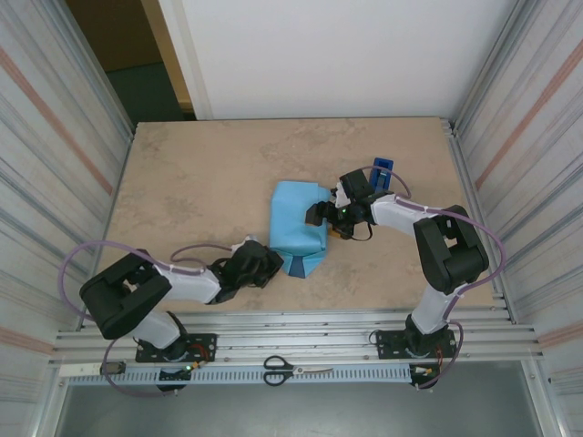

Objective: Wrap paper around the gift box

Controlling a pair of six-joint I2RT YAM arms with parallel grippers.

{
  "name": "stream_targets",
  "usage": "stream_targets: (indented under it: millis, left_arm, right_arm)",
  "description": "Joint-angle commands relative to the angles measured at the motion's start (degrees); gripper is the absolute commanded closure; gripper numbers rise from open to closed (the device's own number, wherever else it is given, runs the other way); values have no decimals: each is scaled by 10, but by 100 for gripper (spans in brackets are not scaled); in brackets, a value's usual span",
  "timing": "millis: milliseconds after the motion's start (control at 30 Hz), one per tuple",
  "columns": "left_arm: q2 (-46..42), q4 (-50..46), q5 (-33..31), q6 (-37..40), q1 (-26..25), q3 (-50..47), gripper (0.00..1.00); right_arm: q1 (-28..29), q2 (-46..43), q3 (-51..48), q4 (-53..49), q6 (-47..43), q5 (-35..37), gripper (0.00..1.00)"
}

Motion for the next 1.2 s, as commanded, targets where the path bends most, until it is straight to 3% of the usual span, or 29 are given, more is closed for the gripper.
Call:
stream_targets:
  millis: [0,300,467,867,1167]
  left_arm:
    - [17,23,-25,1,-4,19,100]
    - [5,-60,-70,5,1,39,100]
    - [22,-47,-86,-5,2,34,100]
    - [68,-64,-69,-26,1,54,100]
    - [-28,-139,-83,23,-3,60,100]
  right_arm:
    - [10,19,-24,-64,-3,33,16]
    - [9,19,-27,-64,-4,31,16]
    - [9,19,-24,-64,-6,28,16]
    - [9,25,-22,-65,-7,24,16]
    - [7,21,-23,-67,-8,27,16]
